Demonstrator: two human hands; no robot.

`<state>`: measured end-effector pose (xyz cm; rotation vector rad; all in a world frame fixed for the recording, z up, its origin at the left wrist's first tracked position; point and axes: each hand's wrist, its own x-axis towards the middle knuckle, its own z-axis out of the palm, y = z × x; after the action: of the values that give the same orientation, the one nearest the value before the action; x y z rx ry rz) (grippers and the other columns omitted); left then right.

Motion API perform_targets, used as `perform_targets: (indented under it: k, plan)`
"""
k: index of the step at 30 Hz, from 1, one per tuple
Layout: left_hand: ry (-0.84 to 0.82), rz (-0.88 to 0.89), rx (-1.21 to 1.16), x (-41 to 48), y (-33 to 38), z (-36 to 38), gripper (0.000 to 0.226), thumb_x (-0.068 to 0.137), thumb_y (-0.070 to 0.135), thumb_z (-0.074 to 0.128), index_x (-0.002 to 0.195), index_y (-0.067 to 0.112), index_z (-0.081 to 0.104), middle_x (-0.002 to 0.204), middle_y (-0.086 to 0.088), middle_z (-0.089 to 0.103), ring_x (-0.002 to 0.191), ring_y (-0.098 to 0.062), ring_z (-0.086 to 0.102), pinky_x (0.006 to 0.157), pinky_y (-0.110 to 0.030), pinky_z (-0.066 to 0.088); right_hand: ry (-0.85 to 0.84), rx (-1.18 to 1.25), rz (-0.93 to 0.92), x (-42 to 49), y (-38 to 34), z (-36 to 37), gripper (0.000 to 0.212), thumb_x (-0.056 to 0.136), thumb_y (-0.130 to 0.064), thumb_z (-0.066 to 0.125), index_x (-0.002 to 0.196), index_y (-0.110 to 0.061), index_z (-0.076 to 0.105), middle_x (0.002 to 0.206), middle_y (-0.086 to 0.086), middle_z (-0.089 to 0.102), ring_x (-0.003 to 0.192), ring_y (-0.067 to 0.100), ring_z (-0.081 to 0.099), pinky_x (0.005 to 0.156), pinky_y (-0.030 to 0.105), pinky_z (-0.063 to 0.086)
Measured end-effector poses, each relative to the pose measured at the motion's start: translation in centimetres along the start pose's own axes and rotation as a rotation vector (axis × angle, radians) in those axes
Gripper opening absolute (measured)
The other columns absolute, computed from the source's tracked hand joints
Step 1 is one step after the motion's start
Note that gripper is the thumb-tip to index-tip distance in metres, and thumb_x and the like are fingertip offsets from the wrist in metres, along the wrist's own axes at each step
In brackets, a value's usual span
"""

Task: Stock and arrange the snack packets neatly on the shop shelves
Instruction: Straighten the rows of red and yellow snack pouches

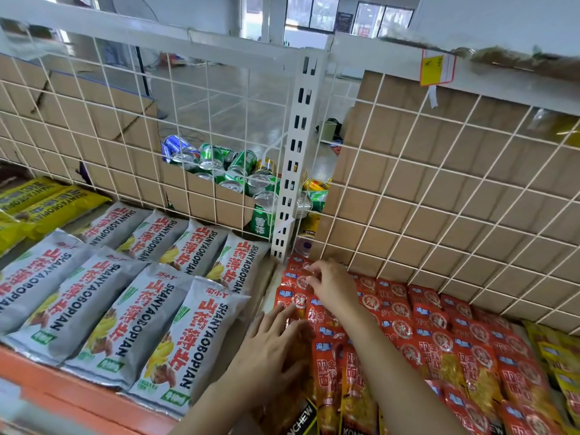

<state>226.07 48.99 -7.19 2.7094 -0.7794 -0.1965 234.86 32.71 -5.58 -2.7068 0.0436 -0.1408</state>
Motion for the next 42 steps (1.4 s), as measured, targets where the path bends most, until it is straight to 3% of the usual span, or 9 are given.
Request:
perform_targets:
  k: [3,8,23,28,39,42]
  plan:
    - [0.015,0.0,-0.005,0.6,0.1,-0.1,0.076,0.073,0.065,0.003,0.146,0.044,0.002,0.157,0.012,-0.009,0.143,-0.01,-0.014,0.109,-0.03,-0.013,-0.055,-0.028,0.011,0.8,0.3,-0.1,0.026,0.091,-0.03,0.056,0.112,-0.016,0.063,0.117,0.002,0.057,0.108,0.018,0.053,0.083,0.025,0.039]
    - [-0.039,-0.006,-0.029,1.3,0.1,-0.2,0.055,0.096,0.054,0.029,0.147,0.042,0.01,0.157,0.011,-0.007,0.143,-0.012,-0.014,0.115,-0.035,-0.005,-0.118,0.026,0.062,1.6,0.4,-0.1,0.026,0.093,-0.03,0.053,0.111,-0.014,0.062,0.118,0.002,0.06,0.104,0.016,0.056,0.077,0.021,0.036]
    - [-0.016,-0.036,0.034,1.4,0.3,-0.4,0.062,0.095,0.058,0.028,0.149,0.036,0.007,0.158,0.008,-0.007,0.144,-0.012,-0.013,0.115,-0.033,-0.007,-0.145,0.026,0.086,2.0,0.7,0.1,0.024,0.093,-0.031,0.052,0.106,-0.013,0.063,0.108,0.003,0.064,0.096,0.017,0.058,0.078,0.029,0.043]
    - [-0.056,-0.063,0.034,0.3,0.5,-0.2,0.064,0.093,0.06,0.031,0.147,0.042,0.002,0.157,0.009,-0.011,0.144,-0.017,-0.013,0.119,-0.041,0.004,-0.135,0.041,0.099,1.9,0.7,0.3,0.023,0.093,-0.032,0.052,0.104,-0.015,0.062,0.107,0.002,0.064,0.093,0.015,0.057,0.073,0.026,0.041]
    - [-0.002,-0.051,-0.009,1.0,0.3,-0.2,0.062,0.092,0.06,0.035,0.146,0.039,0.013,0.158,0.01,-0.005,0.144,-0.014,-0.01,0.118,-0.039,0.012,-0.134,0.009,0.107,2.0,0.5,0.5,0.028,0.095,-0.032,0.048,0.111,-0.014,0.06,0.111,0.003,0.064,0.098,0.018,0.059,0.074,0.026,0.04]
    - [0.008,-0.057,0.005,1.1,0.5,-0.2,0.064,0.092,0.061,0.033,0.147,0.038,0.011,0.158,0.01,-0.006,0.144,-0.013,-0.011,0.117,-0.038,0.006,-0.011,0.041,0.053,1.5,0.6,0.4,0.021,0.092,-0.03,0.053,0.106,-0.017,0.062,0.112,-0.001,0.06,0.099,0.015,0.057,0.075,0.023,0.04]
